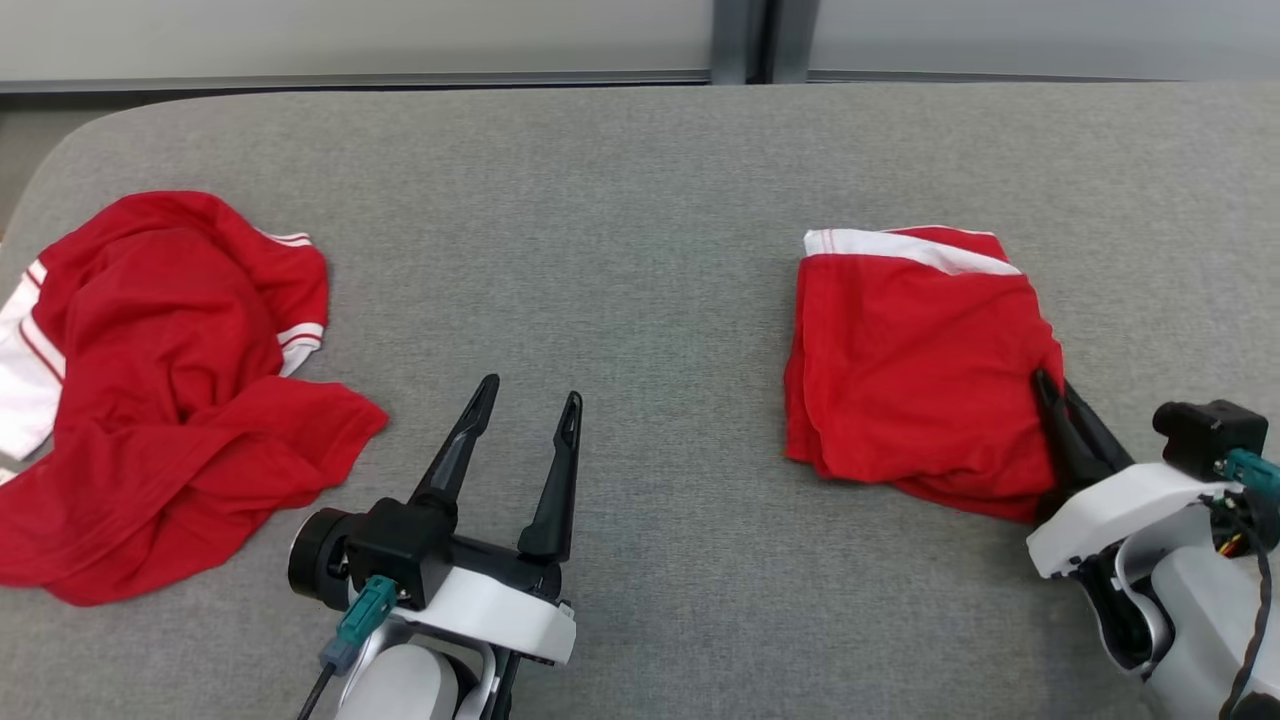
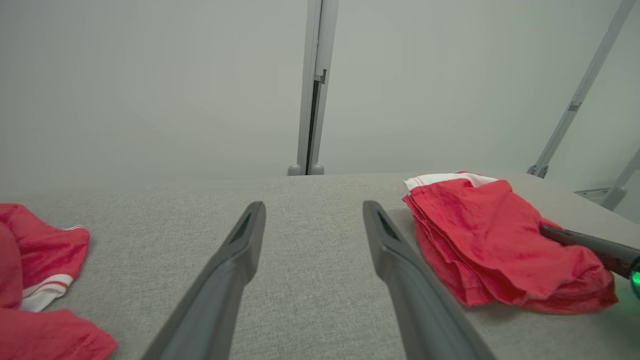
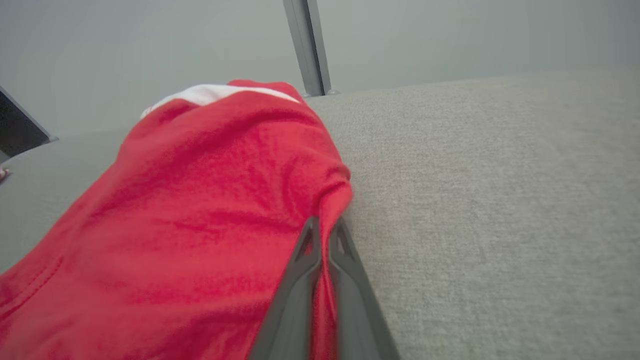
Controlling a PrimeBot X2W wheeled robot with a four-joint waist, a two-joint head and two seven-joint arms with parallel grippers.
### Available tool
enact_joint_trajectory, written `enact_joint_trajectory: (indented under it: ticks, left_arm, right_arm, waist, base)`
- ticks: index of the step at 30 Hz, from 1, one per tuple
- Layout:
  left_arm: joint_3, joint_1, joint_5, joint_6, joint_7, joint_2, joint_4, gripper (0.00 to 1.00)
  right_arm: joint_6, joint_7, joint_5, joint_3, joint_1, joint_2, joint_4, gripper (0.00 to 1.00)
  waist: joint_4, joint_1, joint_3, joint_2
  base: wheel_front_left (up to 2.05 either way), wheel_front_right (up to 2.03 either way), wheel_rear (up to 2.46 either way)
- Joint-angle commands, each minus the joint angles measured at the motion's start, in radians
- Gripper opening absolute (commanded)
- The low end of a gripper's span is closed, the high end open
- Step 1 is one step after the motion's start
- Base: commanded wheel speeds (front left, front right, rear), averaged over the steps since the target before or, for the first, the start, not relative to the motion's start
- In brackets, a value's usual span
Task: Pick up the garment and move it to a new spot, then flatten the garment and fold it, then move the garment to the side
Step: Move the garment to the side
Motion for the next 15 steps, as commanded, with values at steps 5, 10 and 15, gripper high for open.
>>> enact_joint_trajectory:
  ticks: [5, 10, 15]
  left_arm:
    - [-0.004, -0.026, 0.008, -0.005, -0.001, 0.004, -0.009, 1.00]
    - [-0.022, -0.066, 0.023, -0.016, -0.001, 0.004, -0.012, 1.00]
    - [-0.034, -0.128, 0.050, -0.032, 0.000, 0.004, -0.003, 1.00]
  right_arm:
    - [0.000, -0.015, -0.101, 0.041, -0.041, -0.051, -0.006, 0.00]
    - [0.000, -0.015, -0.203, 0.096, -0.081, -0.137, -0.051, 0.00]
    - [0.000, -0.015, -0.320, 0.205, -0.133, -0.265, -0.081, 0.00]
  waist:
    - [-0.058, 0.0000, 0.007, -0.0001]
    - [-0.131, 0.0000, 0.048, -0.0001]
    - [-0.210, 0.0000, 0.115, -0.0001]
  base:
    - [0.00, 0.00, 0.00]
    - [0.00, 0.00, 0.00]
    - [0.00, 0.00, 0.00]
